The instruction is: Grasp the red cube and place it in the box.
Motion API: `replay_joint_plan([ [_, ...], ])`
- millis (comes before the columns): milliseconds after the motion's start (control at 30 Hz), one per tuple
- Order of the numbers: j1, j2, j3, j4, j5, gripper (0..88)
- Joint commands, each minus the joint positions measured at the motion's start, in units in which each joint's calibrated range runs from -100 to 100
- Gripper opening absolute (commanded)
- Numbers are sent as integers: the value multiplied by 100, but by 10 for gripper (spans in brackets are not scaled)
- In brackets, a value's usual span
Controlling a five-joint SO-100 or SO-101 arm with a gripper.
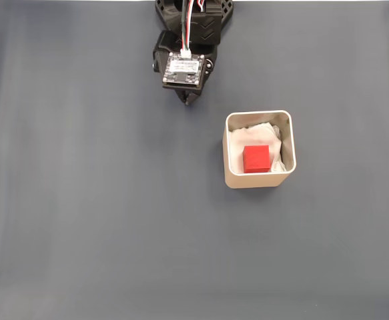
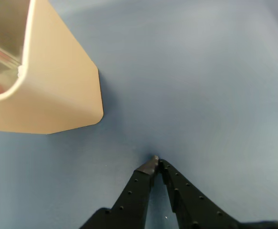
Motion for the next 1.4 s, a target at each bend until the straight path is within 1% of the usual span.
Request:
replay_joint_plan([
  [0,19,-63,55,324,-68,1],
  [333,40,-63,64,1144,73,1],
  [433,5,-63,64,1185,93,1],
  [700,-116,-63,64,1259,498,14],
  [1033,-279,-63,64,1267,479,9],
  [1367,-244,-63,64,1267,454,13],
])
